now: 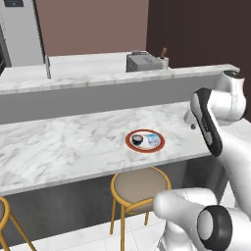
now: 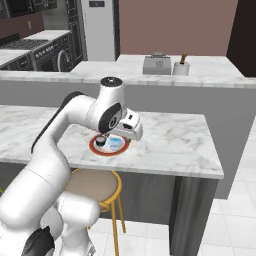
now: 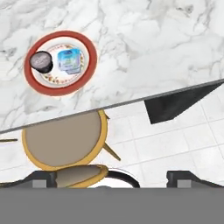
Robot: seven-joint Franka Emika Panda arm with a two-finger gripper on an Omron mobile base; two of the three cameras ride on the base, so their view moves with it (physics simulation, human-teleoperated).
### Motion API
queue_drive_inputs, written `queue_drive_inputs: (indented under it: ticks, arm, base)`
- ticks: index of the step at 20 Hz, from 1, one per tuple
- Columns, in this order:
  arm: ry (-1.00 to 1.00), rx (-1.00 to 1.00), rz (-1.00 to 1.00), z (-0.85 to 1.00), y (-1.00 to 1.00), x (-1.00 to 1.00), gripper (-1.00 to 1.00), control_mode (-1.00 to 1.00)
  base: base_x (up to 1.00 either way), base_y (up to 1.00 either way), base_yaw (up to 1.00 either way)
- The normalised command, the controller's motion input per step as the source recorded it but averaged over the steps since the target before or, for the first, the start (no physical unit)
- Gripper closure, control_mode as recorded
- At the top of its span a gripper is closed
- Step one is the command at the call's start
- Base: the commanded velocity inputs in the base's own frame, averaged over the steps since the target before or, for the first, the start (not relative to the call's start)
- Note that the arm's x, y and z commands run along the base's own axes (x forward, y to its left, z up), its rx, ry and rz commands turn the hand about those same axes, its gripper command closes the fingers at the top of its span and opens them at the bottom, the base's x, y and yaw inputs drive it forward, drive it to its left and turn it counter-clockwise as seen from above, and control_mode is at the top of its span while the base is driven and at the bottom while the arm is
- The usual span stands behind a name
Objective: Place two yogurt containers on each plate.
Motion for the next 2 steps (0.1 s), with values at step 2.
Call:
queue_drive_inputs:
  ticks: [2]
  arm:
    - [-0.15, 0.07, 0.0, 0.37, -0.6, -0.6, -1.0, -1.0]
  base:
    - [0.0, 0.0, 0.0]
